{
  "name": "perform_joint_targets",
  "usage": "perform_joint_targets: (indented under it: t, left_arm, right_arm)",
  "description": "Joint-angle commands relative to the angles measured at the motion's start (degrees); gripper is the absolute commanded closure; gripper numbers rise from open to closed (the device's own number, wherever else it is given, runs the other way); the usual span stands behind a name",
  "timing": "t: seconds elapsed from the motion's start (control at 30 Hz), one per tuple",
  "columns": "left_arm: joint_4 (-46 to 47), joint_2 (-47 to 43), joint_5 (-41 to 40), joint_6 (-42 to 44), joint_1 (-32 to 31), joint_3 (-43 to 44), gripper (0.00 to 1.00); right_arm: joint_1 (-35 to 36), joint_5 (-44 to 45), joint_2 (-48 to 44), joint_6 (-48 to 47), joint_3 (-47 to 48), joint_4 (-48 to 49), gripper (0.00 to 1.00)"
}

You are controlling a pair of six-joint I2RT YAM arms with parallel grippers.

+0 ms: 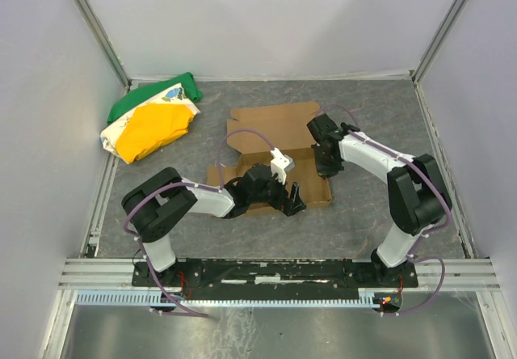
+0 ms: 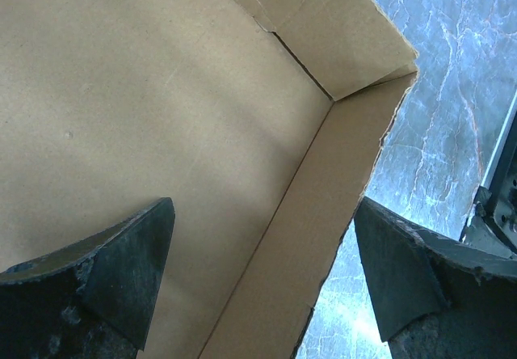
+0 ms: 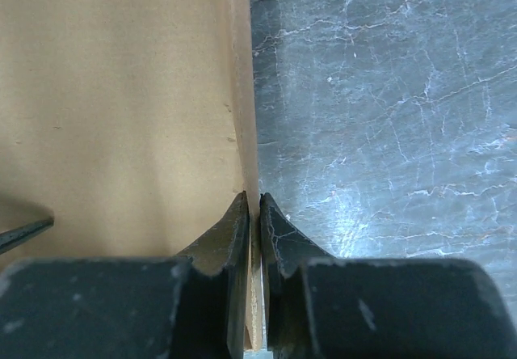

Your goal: Fold the paper box

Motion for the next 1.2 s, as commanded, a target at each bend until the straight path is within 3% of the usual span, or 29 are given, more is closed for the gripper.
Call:
perform_joint_targets:
  t: [0.0, 0.17, 0.7, 0.87, 1.07, 1.17]
  left_arm:
    - [-6.34, 0.74, -0.1, 0.11, -0.22, -1.53, 0.01]
    - [-6.42, 0.03, -0.12, 1.41, -1.05, -1.66, 0.01]
    - [-7.24, -0.36, -0.44, 1.37, -1.16, -1.71, 0.01]
    - [-8.44, -1.59, -0.68, 1.83, -1.14, -1.71, 0.01]
    - [-11.82, -5.12, -0.49, 3.69, -1.14, -1.62, 0.01]
    - [-13.12, -7.44, -0.62, 4.12, -1.08, -1.71, 0.01]
  right_arm:
    - [1.46, 11.45, 0.86, 0.8, 2.12, -0.2, 0.85]
    - [3.04, 18.4, 2.9, 2.17, 2.16, 0.3, 0.85]
    - [4.0, 20.56, 9.37, 3.61, 0.93, 2.73, 0.86]
    - [3.97, 15.03, 8.03, 3.96, 0.33, 3.15, 0.72]
    - [4.0, 12.41, 2.75, 4.71, -0.95, 2.37, 0.67]
    - [4.01, 12.0, -0.18, 5.01, -1.39, 2.27, 0.5]
